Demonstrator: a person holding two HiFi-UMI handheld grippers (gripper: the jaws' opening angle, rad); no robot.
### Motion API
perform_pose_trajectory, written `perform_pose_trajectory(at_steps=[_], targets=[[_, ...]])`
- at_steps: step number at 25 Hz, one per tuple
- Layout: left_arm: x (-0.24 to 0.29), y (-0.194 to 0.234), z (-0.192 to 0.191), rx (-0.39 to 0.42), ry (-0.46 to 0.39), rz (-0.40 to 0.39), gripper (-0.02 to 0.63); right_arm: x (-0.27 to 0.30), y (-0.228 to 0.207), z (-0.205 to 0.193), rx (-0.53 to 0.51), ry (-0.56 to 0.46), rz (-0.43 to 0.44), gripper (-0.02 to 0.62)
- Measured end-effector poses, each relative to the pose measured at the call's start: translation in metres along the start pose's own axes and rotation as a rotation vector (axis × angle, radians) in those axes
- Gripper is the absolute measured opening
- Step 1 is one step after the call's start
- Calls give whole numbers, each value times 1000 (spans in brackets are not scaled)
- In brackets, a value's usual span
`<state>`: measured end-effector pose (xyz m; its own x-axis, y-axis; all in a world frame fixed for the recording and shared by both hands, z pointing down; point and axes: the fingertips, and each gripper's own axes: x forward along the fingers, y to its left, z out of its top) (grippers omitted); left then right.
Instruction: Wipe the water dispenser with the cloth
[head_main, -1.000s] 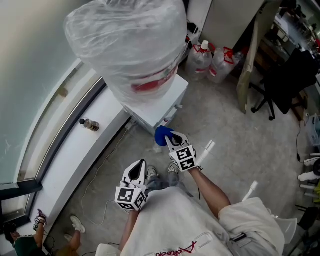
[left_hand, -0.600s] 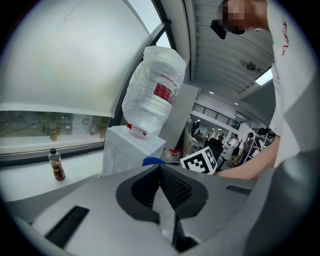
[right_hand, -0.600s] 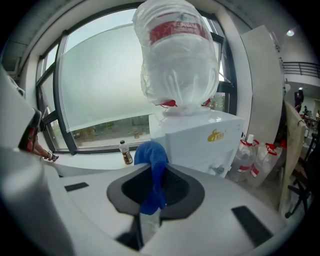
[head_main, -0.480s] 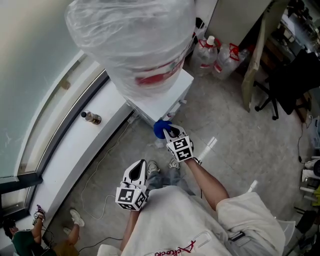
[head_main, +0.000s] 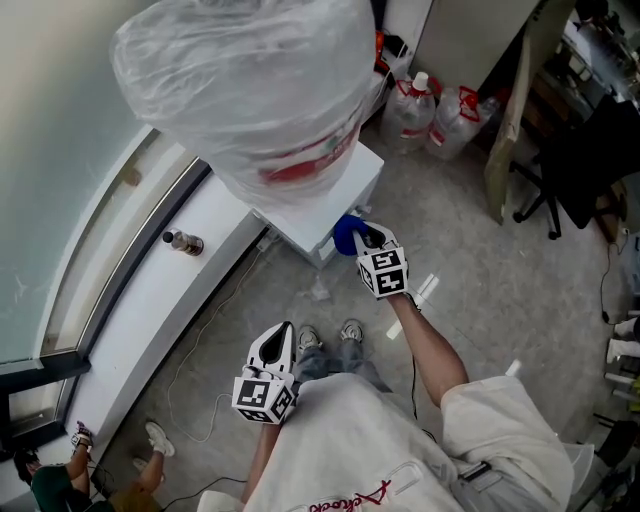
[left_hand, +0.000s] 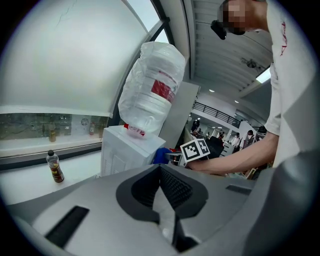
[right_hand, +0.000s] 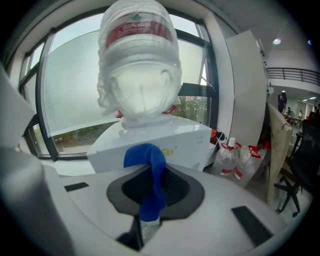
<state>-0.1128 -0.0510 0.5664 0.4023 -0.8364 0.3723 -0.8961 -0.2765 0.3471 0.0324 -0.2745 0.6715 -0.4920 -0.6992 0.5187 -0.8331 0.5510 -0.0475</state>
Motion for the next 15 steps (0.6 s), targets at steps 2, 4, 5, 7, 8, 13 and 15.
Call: perform_pose_trajectory(at_steps=[2, 4, 5, 7, 8, 13, 15], targets=[[3, -2, 2, 5, 3, 0, 12, 4, -21, 7, 10, -6, -25, 51], [6, -4, 4, 8, 4, 3, 12, 7, -42, 15, 25, -14, -51, 51], [8, -4, 5, 8, 3, 5, 12, 9, -53, 19, 38, -19, -61, 51], [10, -4, 7, 11, 4, 11, 12, 13, -71, 27, 62, -28, -78, 51], [10, -4, 8, 12, 6, 15, 12, 15, -79, 30, 67, -29, -85, 51], [11, -1, 5, 11, 18, 33, 12, 34, -123, 30, 80, 13, -128, 51], [12, 0, 4, 9, 23, 38, 12, 41, -139, 31, 67, 36, -146, 51]])
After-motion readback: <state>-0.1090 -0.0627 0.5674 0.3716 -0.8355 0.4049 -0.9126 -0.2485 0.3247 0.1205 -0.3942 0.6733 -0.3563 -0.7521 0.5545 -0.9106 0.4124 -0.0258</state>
